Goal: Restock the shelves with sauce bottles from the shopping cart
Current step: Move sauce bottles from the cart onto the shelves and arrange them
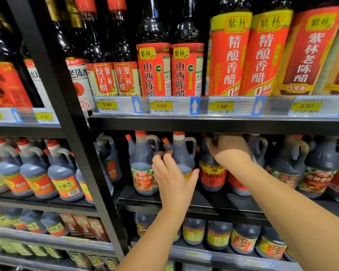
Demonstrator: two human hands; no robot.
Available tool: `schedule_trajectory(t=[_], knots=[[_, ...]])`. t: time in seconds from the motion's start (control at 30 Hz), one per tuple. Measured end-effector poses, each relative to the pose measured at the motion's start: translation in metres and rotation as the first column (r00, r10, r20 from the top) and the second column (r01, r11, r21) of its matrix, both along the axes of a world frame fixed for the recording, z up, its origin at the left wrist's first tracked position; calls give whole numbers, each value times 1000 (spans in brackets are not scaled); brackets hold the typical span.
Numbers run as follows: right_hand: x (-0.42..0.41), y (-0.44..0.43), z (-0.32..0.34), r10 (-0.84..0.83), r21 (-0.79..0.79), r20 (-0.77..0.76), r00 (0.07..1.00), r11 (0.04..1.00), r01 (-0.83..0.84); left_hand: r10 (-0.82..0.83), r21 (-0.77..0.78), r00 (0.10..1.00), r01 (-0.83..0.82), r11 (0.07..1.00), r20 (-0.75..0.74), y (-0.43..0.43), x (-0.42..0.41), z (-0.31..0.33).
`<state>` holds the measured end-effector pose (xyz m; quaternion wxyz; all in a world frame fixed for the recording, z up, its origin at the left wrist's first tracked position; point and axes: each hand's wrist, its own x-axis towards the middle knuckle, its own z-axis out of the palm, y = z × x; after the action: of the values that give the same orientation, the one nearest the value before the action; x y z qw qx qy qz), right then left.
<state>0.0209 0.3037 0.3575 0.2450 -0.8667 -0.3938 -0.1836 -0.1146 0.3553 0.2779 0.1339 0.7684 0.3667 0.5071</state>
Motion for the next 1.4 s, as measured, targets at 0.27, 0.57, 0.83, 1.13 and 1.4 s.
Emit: schedule_trajectory(t=[0.27, 0.57, 0.83, 1.13, 1.4], knots=[[5, -1, -6, 40, 53, -36, 999, 998, -38, 19, 31, 999, -18, 999, -38, 6, 0, -4], [6, -4, 0, 29, 5, -89, 996, 1000, -29, -35, 29, 998, 36, 999, -50, 11, -6, -6], [-2, -14, 1, 15, 23, -135, 991, 1000, -12, -66, 29, 997, 67, 997, -42, 13, -7, -7], [-15, -28, -5, 53, 163, -103, 993, 986, -36, -88, 8, 995, 89, 996, -48, 16, -8, -7], [-19, -33, -8, 41, 209, -54, 998, 978, -29, -102, 1, 992, 102, 995, -71, 19, -9, -6]])
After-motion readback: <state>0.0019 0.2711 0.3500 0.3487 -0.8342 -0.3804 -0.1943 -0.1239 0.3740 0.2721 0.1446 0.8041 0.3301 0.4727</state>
